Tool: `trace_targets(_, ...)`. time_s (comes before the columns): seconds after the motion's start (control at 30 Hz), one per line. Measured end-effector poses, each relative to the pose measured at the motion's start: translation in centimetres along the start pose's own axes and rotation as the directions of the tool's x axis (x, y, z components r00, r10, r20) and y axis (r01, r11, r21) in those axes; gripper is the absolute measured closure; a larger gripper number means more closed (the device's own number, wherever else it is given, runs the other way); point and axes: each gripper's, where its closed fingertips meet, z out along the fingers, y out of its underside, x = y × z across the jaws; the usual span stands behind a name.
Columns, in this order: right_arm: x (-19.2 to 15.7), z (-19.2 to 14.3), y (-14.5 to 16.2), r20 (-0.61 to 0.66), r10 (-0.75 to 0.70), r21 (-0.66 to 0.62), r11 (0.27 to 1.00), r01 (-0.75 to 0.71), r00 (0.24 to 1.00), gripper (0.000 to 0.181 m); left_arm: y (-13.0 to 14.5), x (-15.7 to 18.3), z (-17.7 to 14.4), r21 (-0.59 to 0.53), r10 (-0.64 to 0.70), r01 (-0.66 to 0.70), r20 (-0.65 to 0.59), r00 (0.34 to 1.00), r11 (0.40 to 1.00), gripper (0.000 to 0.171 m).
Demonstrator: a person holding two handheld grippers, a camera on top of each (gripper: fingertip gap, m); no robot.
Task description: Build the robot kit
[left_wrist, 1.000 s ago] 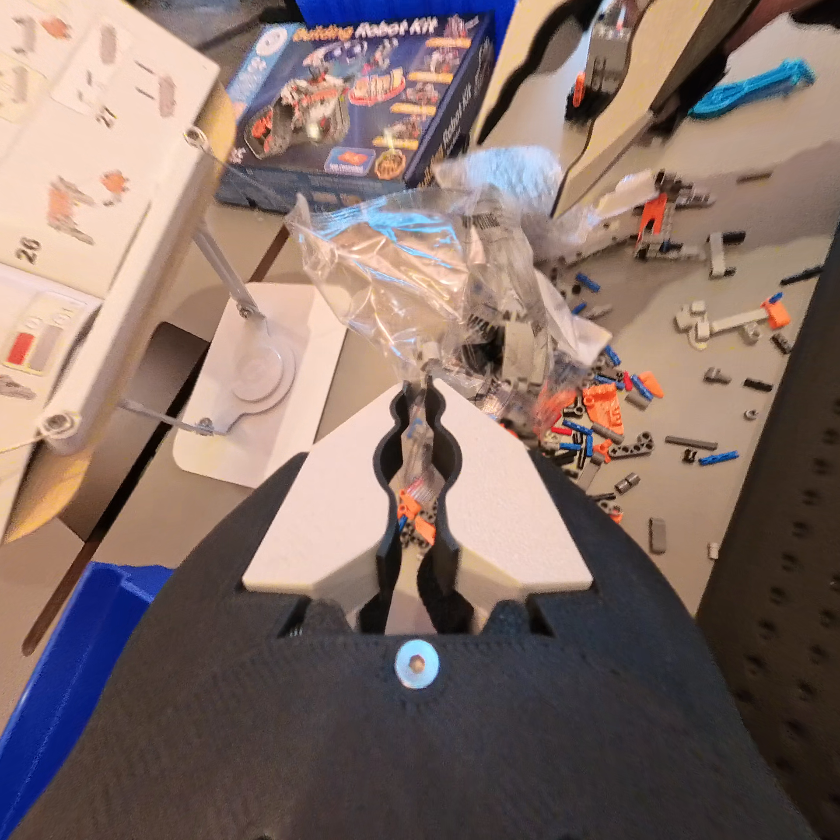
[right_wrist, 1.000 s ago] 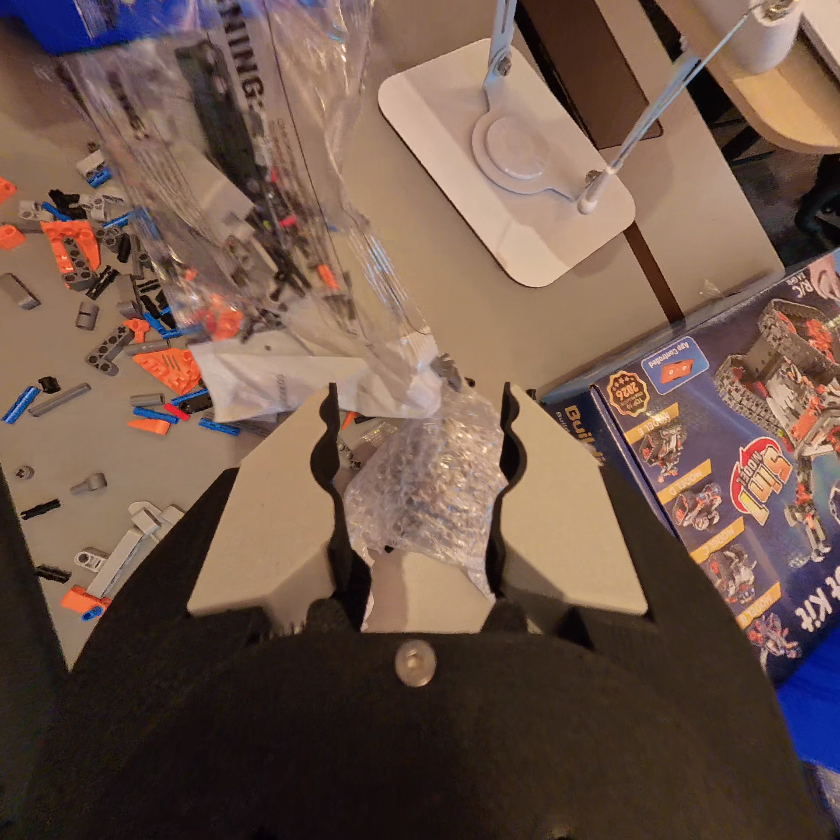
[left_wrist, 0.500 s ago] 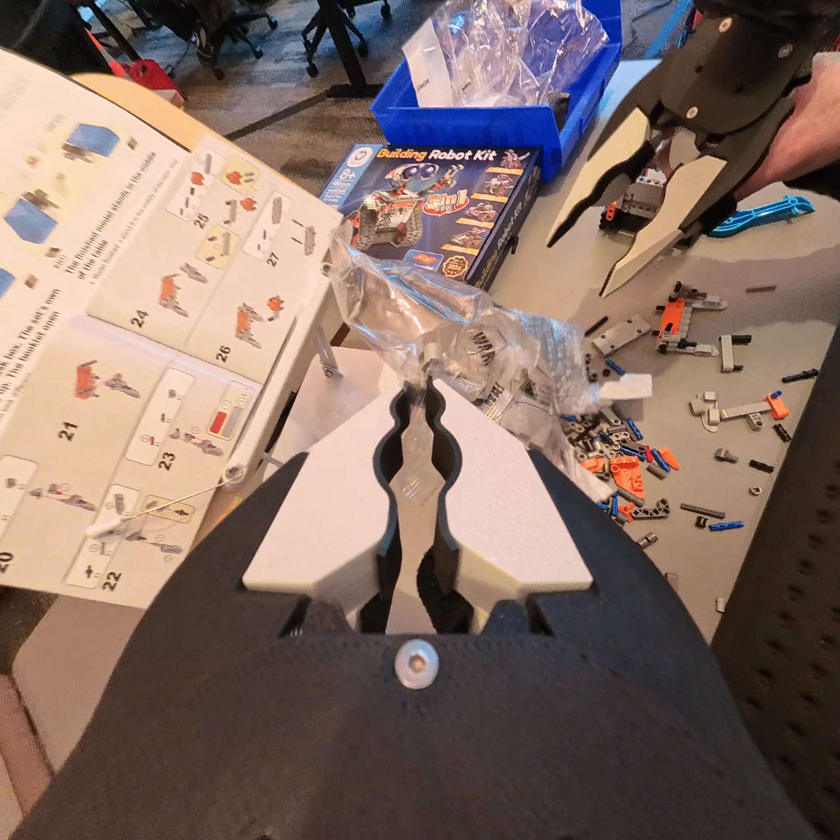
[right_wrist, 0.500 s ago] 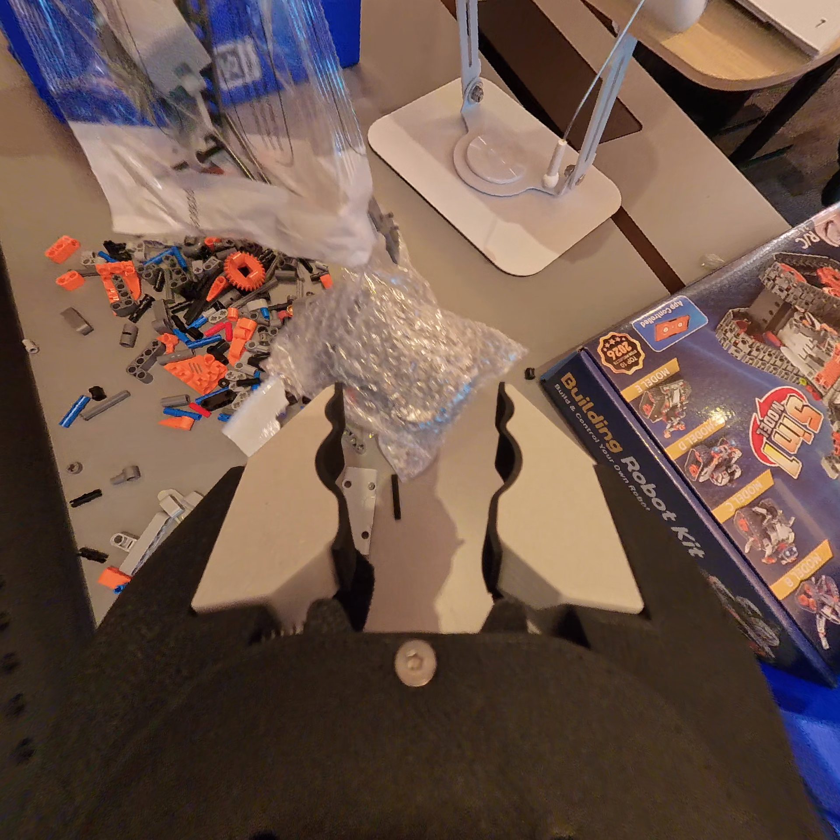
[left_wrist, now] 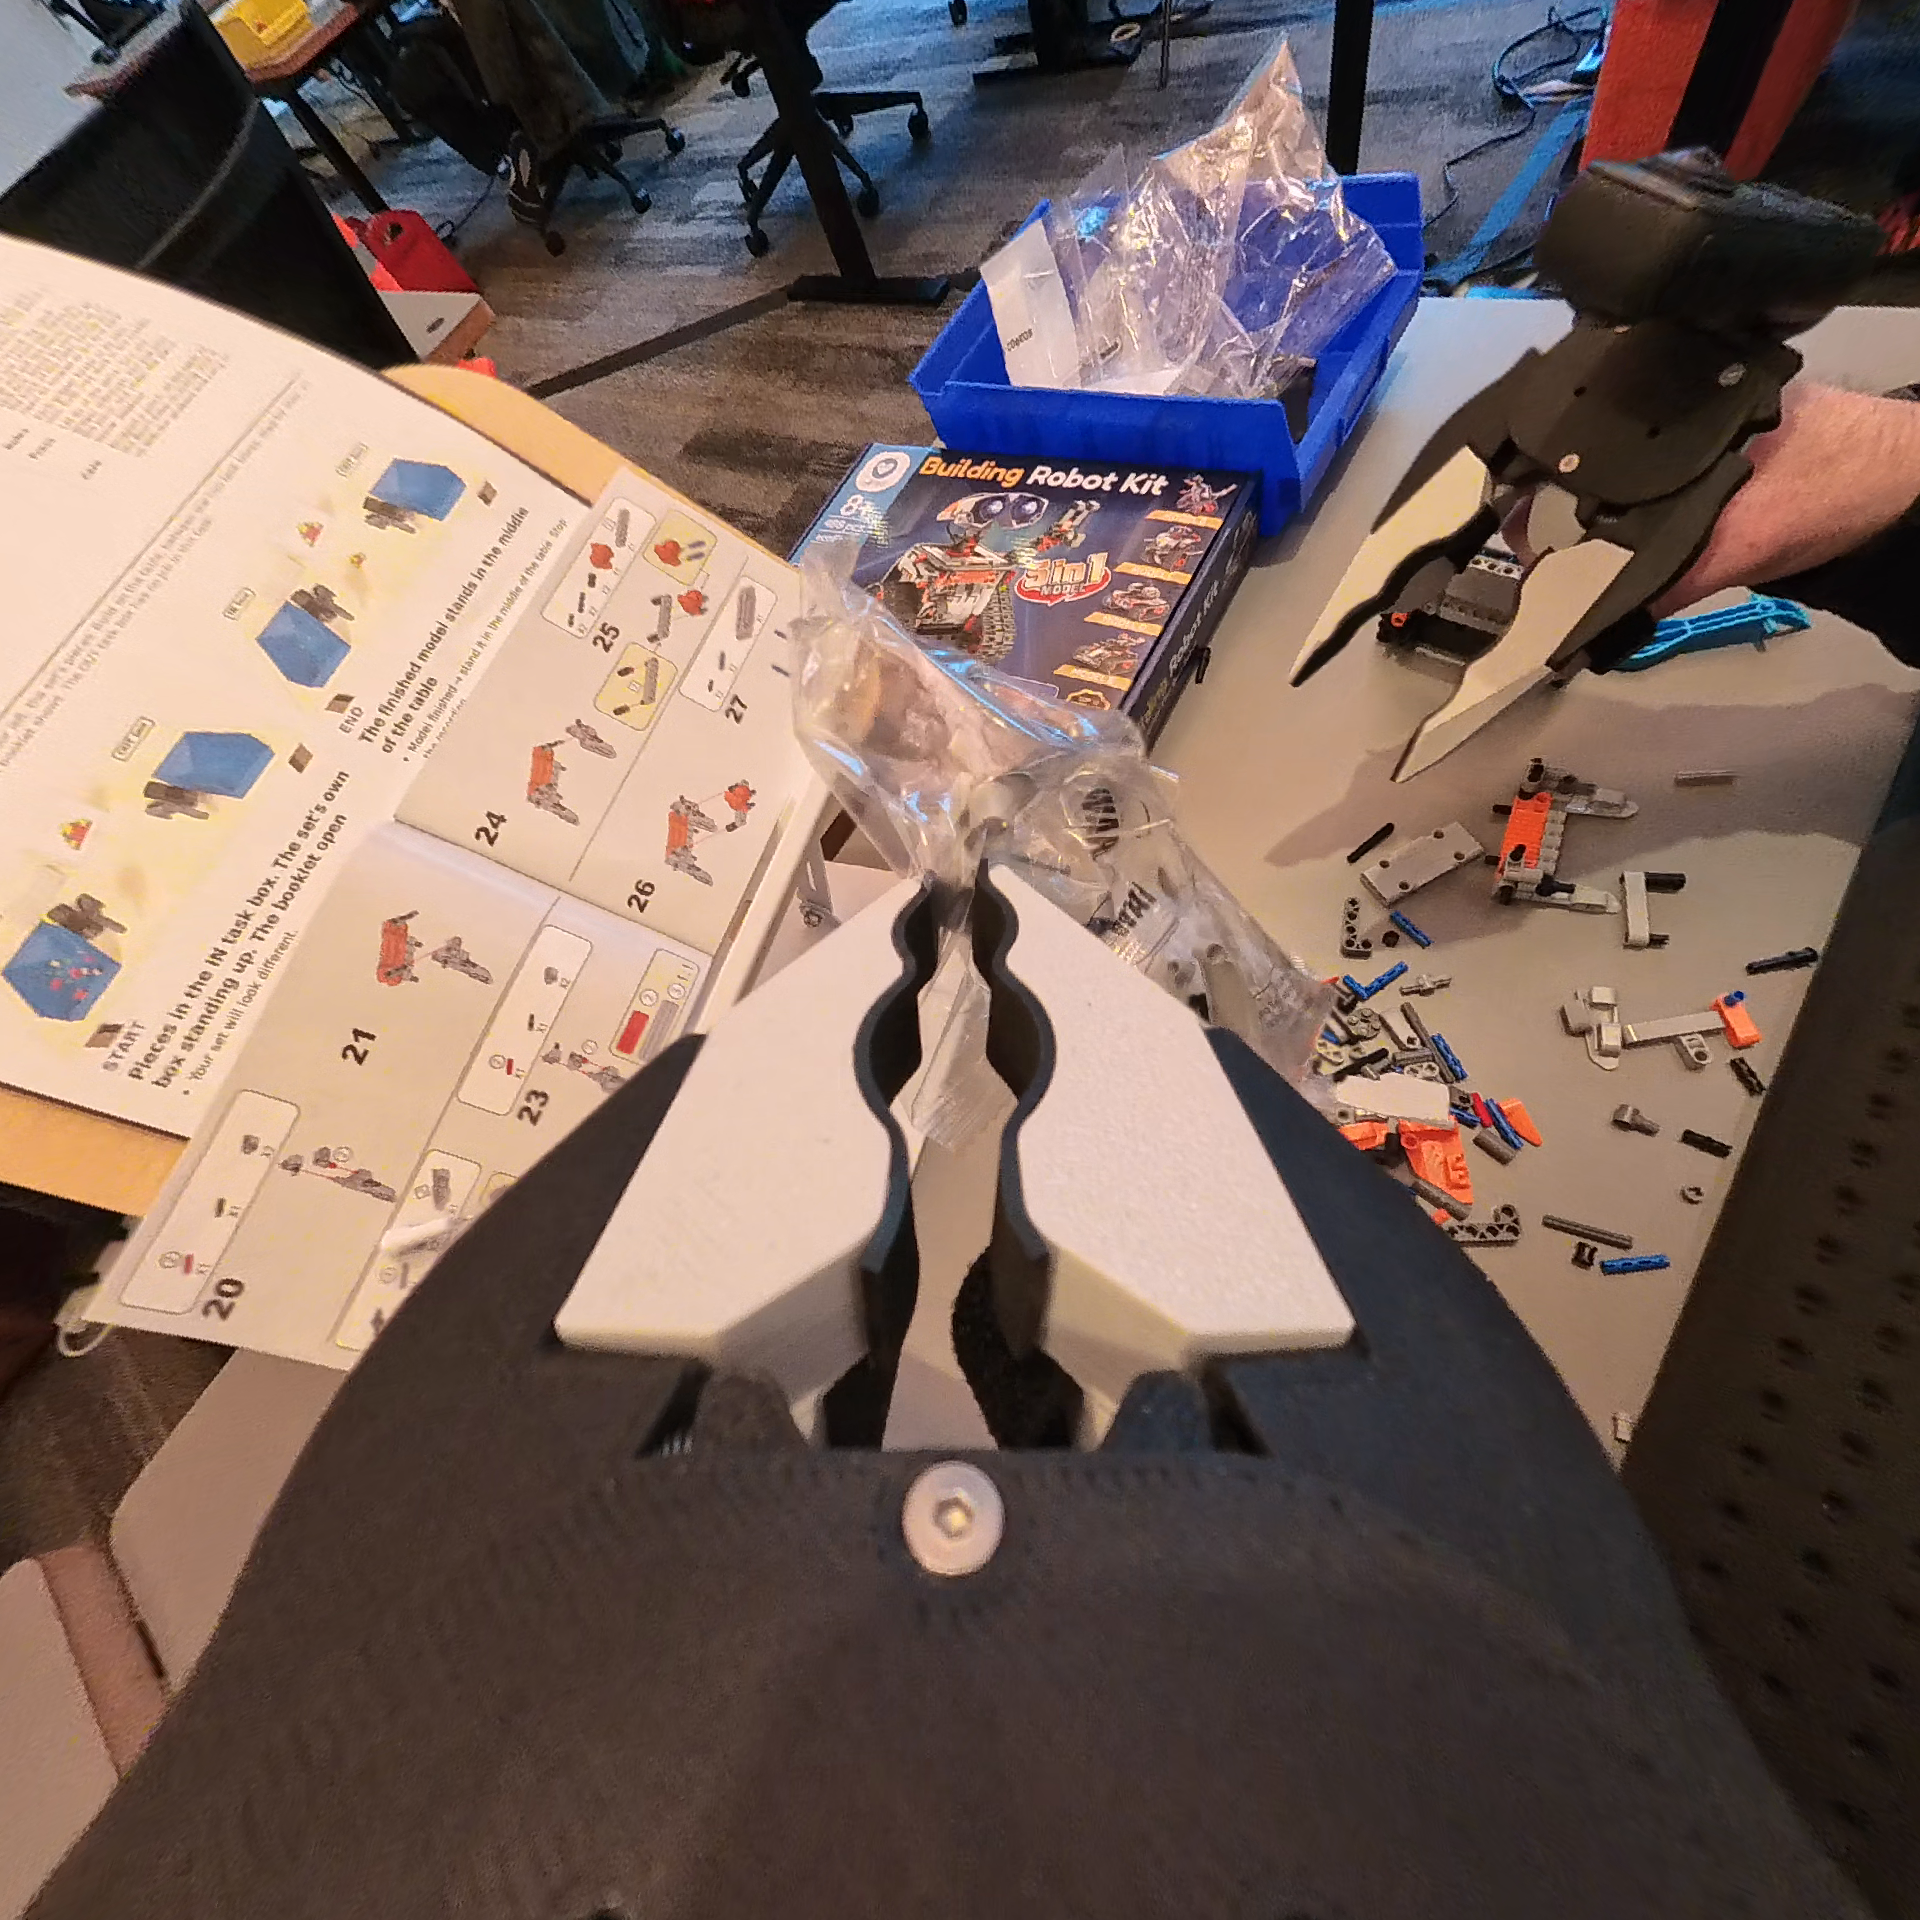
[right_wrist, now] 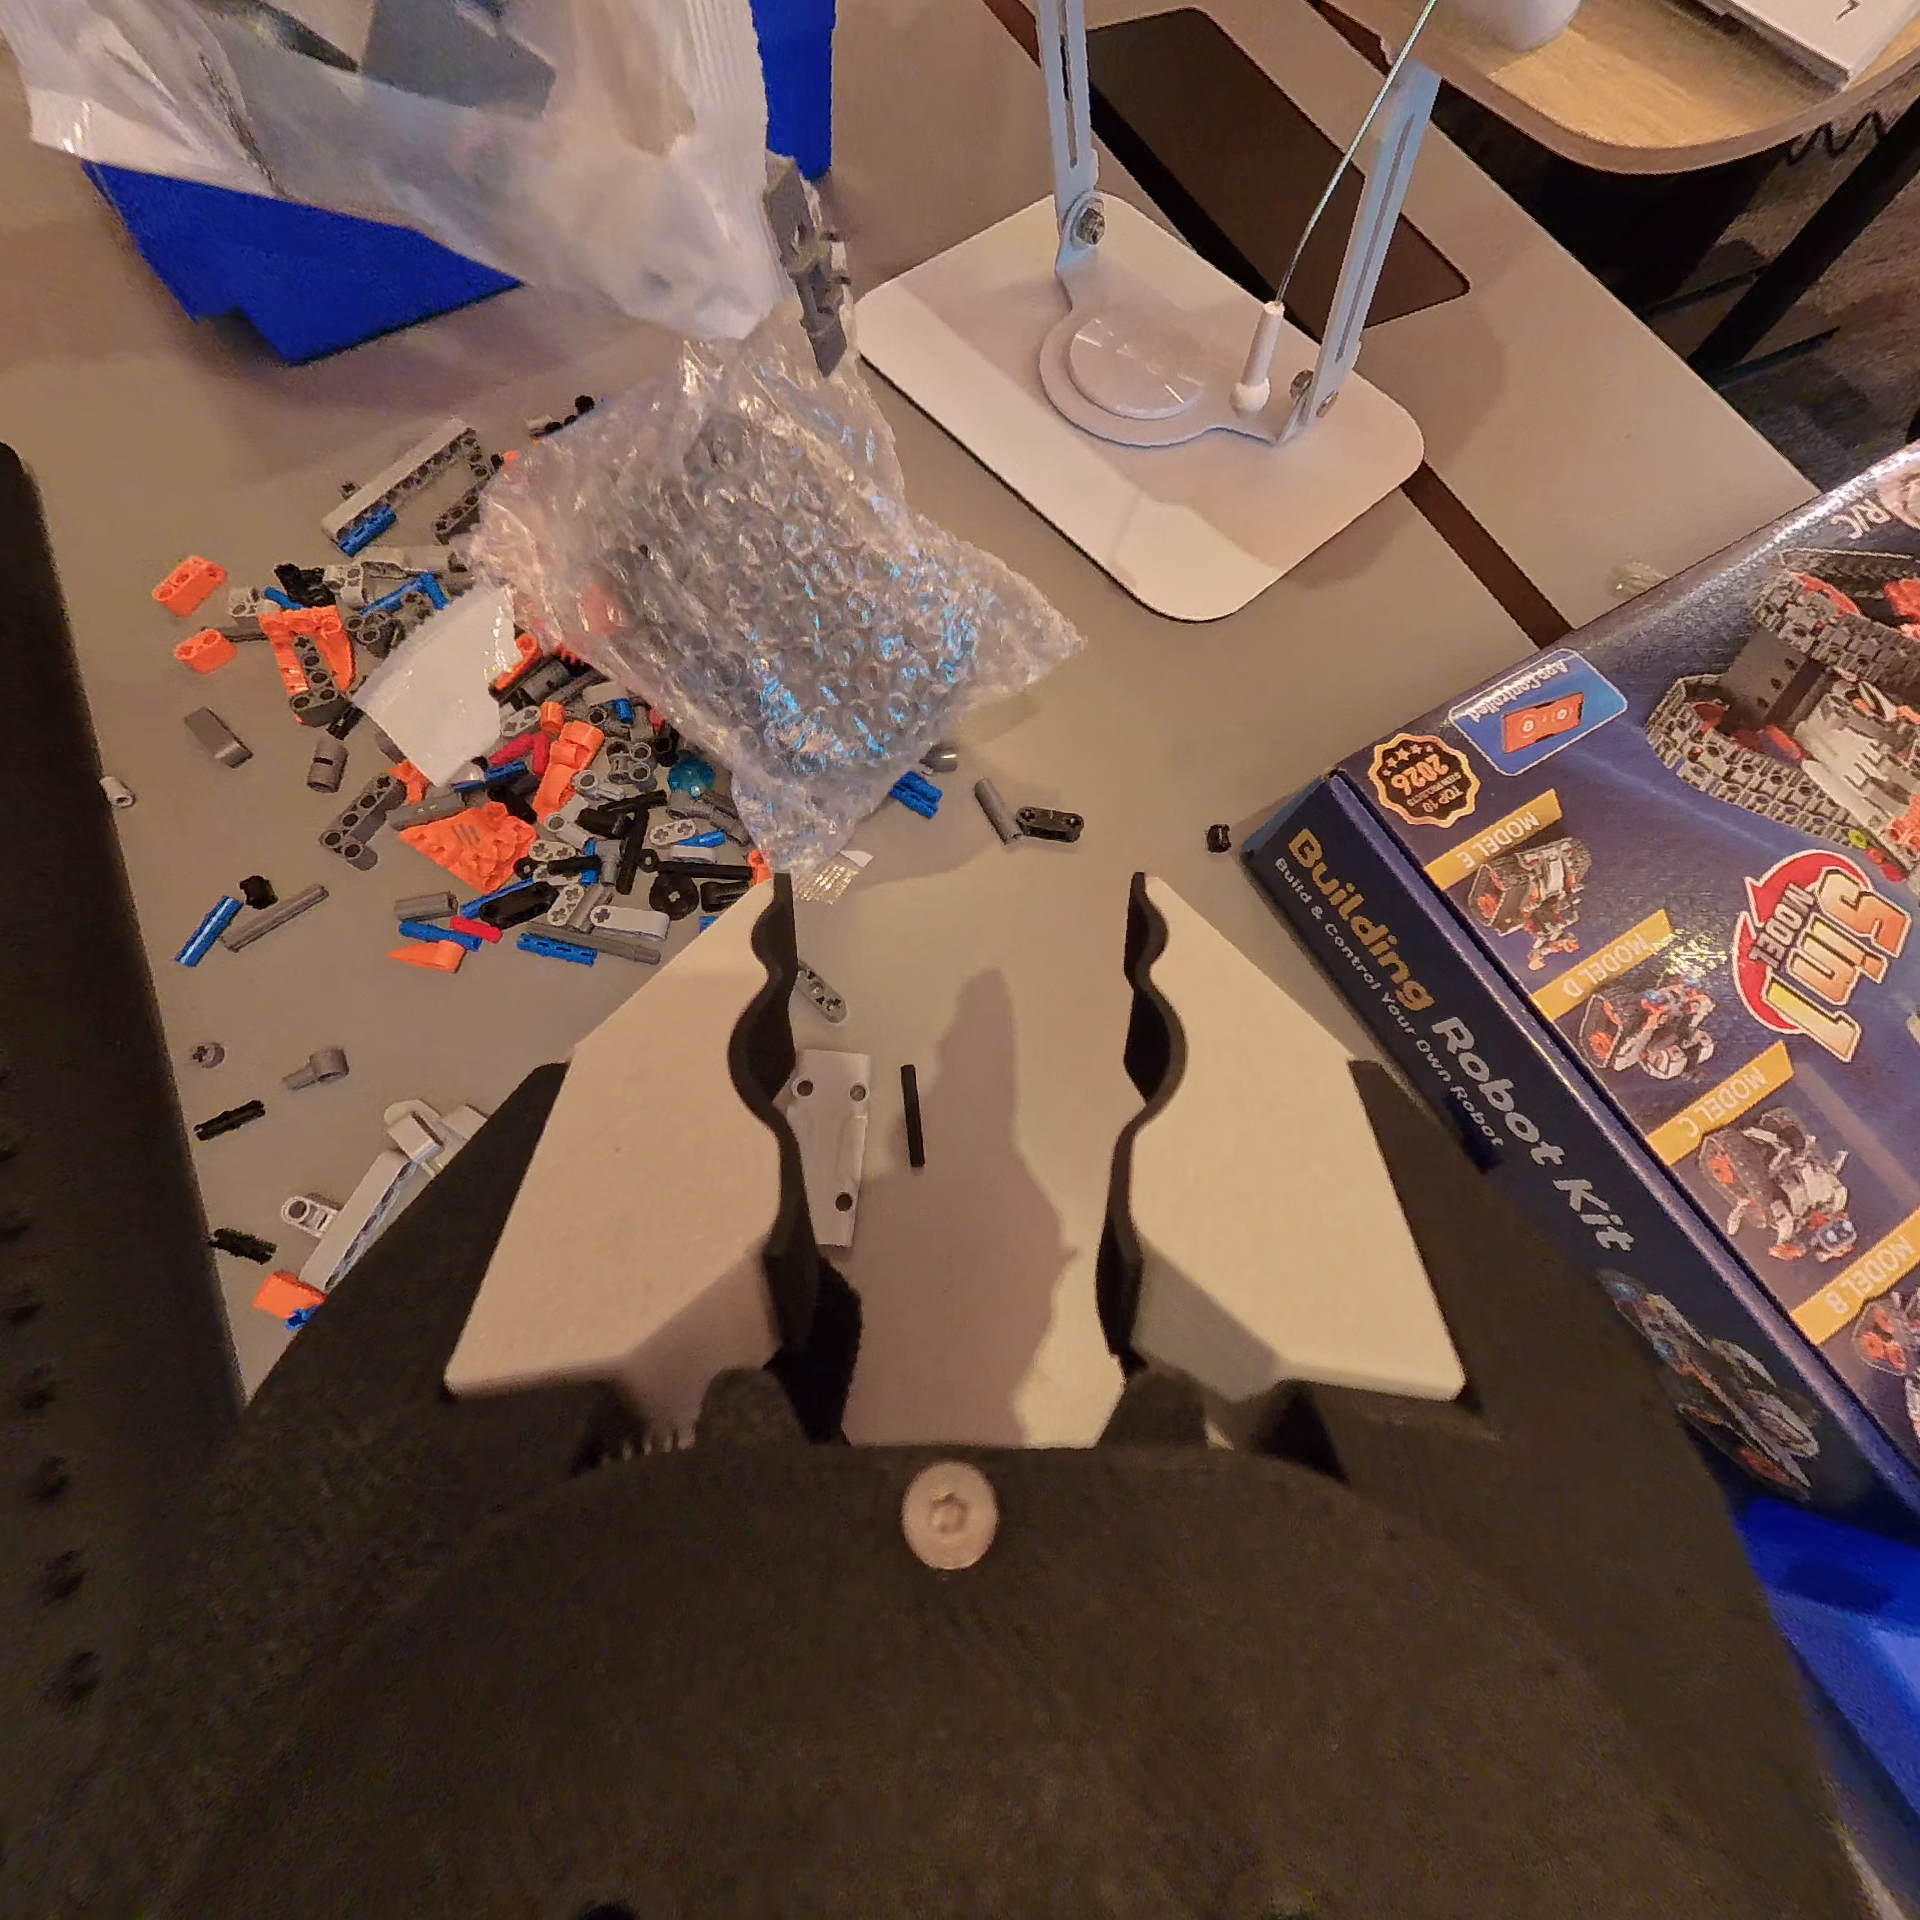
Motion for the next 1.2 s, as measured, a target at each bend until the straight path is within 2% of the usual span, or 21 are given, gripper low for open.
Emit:
trace_targets(0.37,-0.8,0.1,-0.6,0.047,0.010,0.044,0.999,-0.012,0.999,0.119,-3.6,-1.3,-2.0,0.060,0.078,-0.078,-0.003,0.997,0.995,0.168)
trace_targets(0.53,-2.7,0.6,-3.0,0.115,-0.009,0.116,0.993,-0.004,0.993,0.120,-4.1,-2.1,-3.1,0.073,0.090,-0.089,-0.005,0.996,0.993,0.168)
trace_targets(0.7,-3.6,1.5,-2.5,0.132,-0.021,0.098,0.995,0.008,0.991,0.120,-3.9,-3.8,-5.0,0.074,0.071,-0.072,0.024,0.997,0.995,0.168)
trace_targets(0.93,-3.0,0.8,-2.2,0.135,0.006,0.116,0.993,-0.022,0.991,0.122,-3.3,-9.4,-10.3,0.058,0.014,-0.025,0.170,0.985,0.998,0.168)
trace_targets(1.2,-2.3,0.4,-1.7,0.121,0.027,0.113,0.993,-0.041,0.992,0.123,-1.3,-17.1,-16.5,0.017,-0.053,0.050,0.369,0.928,0.999,0.168)
